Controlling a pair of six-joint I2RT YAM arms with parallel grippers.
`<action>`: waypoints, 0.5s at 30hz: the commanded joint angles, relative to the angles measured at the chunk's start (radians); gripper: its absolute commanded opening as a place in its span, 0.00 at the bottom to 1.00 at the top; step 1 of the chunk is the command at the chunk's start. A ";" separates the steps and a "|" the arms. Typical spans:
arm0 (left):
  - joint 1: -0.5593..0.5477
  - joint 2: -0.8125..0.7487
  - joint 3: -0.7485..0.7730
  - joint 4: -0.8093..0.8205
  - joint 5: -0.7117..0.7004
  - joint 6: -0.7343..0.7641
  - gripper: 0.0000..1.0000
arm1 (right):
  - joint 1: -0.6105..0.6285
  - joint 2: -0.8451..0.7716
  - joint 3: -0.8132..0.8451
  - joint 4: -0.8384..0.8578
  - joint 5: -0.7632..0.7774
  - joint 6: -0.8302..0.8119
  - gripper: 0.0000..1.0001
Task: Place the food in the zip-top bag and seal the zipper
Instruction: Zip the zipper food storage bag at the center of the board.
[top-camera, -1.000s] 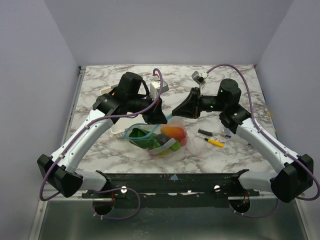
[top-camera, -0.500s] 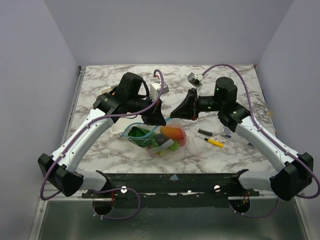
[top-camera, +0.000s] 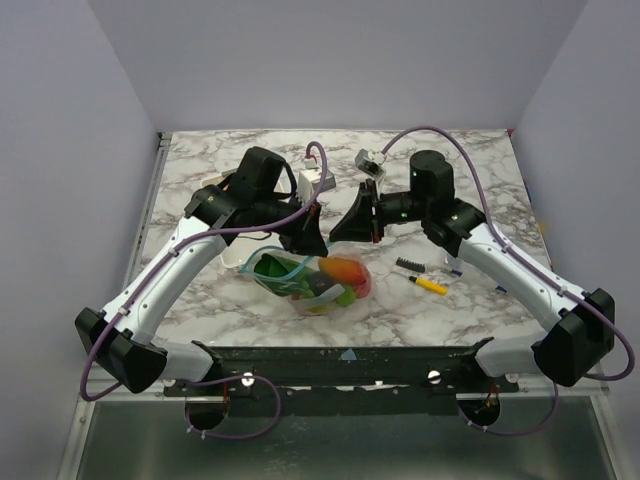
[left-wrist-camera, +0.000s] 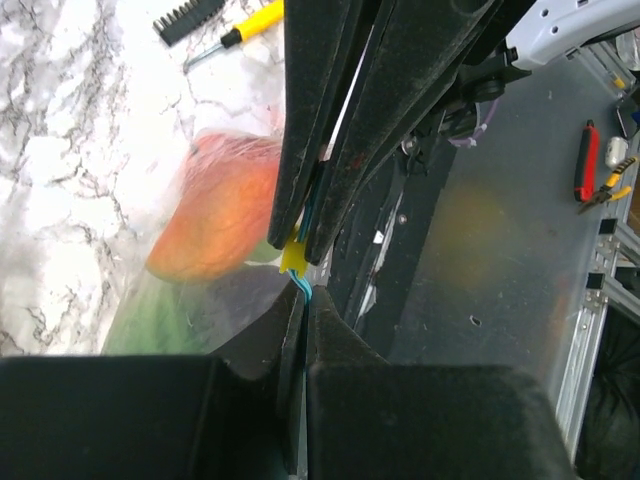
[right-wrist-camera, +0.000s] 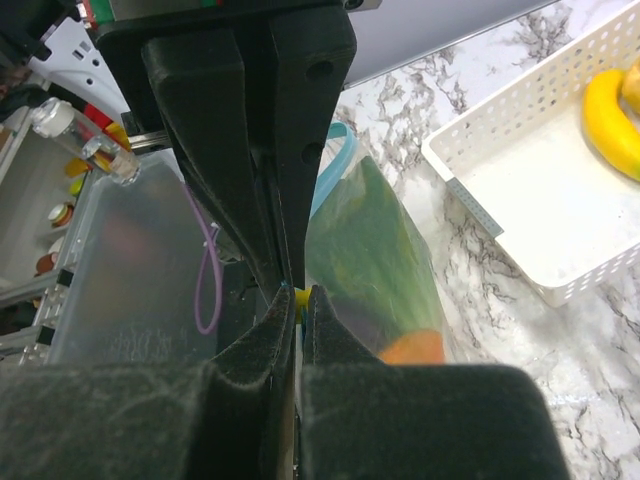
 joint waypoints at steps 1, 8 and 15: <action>-0.003 -0.013 0.057 0.105 0.055 0.009 0.00 | 0.061 0.046 0.036 -0.070 -0.031 -0.015 0.02; -0.003 -0.016 0.042 0.099 0.037 0.016 0.00 | 0.063 0.008 0.029 -0.082 0.031 0.020 0.14; -0.003 -0.018 0.029 0.092 0.016 0.026 0.00 | 0.063 -0.089 0.099 -0.434 0.271 -0.183 0.59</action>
